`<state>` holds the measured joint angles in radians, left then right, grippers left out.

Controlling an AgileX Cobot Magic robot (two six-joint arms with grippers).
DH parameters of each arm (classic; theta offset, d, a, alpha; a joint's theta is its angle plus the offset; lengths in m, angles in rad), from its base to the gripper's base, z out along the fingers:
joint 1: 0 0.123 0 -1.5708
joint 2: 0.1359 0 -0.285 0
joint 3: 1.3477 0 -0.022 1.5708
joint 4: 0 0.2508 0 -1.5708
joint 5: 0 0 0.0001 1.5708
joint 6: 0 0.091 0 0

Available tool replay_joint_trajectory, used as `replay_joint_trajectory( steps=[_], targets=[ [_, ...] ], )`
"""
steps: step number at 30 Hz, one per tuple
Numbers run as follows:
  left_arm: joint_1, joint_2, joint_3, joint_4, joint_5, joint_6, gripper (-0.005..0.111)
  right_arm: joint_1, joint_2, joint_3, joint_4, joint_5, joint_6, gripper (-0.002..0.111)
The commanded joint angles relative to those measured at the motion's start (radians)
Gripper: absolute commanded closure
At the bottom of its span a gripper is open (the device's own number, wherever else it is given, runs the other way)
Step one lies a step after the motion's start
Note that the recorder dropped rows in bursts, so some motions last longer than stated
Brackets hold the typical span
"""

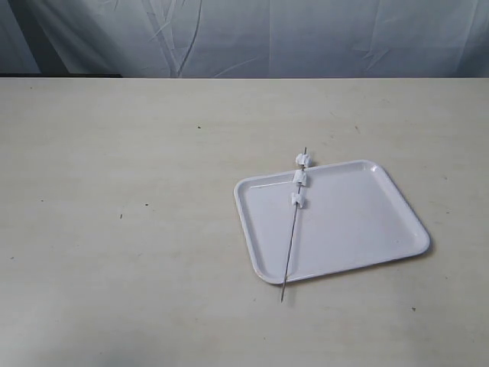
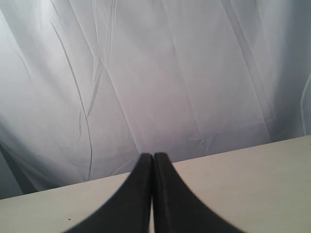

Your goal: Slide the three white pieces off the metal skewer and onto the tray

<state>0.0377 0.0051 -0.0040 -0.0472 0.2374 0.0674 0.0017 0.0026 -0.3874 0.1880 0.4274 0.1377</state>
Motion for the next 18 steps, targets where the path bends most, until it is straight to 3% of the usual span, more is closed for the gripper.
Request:
replay_joint_trajectory(
  steps=[1, 6, 12, 18],
  targets=[
    [0.0, -0.005, 0.004, 0.002, -0.027, -0.009, 0.107, 0.001, -0.003, -0.006, -0.004, 0.004, -0.003, 0.109],
    [0.0, -0.005, 0.004, -0.148, -0.122, -0.009, 0.107, 0.001, -0.003, -0.006, -0.004, 0.01, -0.003, 0.109],
    [0.0, -0.005, 0.004, -0.292, -0.117, -0.009, 0.107, 0.001, -0.003, -0.006, -0.004, 0.01, -0.005, 0.109],
    [0.0, -0.005, 0.004, -0.576, -0.118, -0.009, 0.107, 0.001, -0.003, -0.006, -0.004, 0.01, -0.005, 0.109]
  ],
)
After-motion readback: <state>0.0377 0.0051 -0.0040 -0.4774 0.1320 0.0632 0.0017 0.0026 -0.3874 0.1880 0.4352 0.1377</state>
